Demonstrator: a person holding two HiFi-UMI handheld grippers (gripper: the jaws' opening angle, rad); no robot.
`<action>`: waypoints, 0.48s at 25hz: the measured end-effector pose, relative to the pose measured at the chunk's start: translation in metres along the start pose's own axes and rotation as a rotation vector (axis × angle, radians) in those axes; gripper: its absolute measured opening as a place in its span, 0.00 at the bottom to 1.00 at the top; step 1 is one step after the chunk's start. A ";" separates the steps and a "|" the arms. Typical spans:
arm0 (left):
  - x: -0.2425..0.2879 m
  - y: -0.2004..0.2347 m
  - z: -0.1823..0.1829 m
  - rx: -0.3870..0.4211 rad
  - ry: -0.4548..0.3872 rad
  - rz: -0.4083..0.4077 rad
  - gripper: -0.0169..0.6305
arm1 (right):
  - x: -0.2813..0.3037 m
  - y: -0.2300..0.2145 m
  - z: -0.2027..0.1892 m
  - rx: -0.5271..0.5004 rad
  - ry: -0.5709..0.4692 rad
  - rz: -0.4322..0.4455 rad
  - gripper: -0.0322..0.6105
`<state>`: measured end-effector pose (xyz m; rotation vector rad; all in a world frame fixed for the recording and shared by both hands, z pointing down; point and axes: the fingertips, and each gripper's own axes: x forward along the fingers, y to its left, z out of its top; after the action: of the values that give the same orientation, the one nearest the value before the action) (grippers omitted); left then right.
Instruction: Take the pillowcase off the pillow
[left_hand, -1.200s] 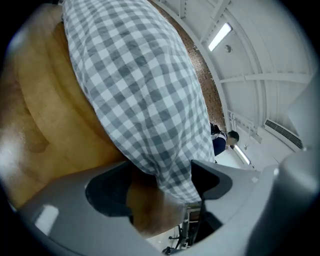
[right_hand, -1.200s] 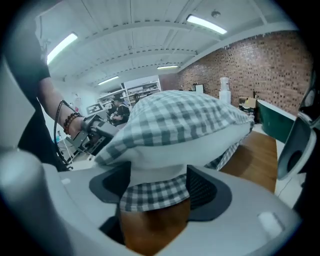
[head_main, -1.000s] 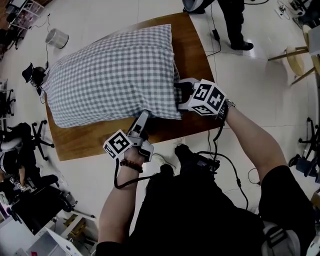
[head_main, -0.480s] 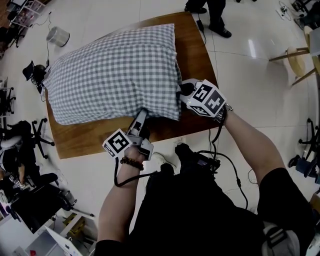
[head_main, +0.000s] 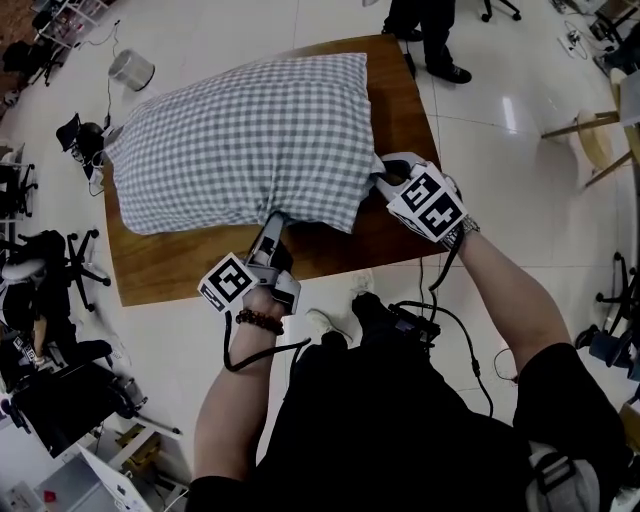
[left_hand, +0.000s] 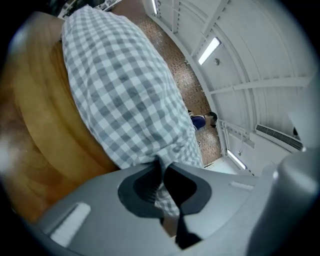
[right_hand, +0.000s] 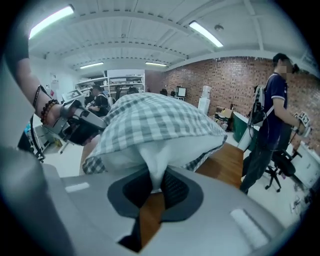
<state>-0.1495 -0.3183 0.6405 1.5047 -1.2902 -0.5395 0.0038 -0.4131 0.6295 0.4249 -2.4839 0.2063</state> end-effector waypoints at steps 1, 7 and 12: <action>-0.014 -0.001 0.001 -0.009 -0.012 0.022 0.04 | -0.008 0.007 0.002 0.005 0.005 -0.012 0.10; -0.055 -0.019 0.018 0.055 -0.099 -0.083 0.04 | -0.044 0.032 0.005 0.003 -0.002 -0.089 0.09; -0.085 -0.019 0.041 0.051 -0.172 -0.060 0.04 | -0.066 0.037 0.013 0.003 -0.018 -0.146 0.09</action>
<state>-0.2027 -0.2598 0.5849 1.5705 -1.4032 -0.6925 0.0343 -0.3654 0.5782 0.6099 -2.4580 0.1477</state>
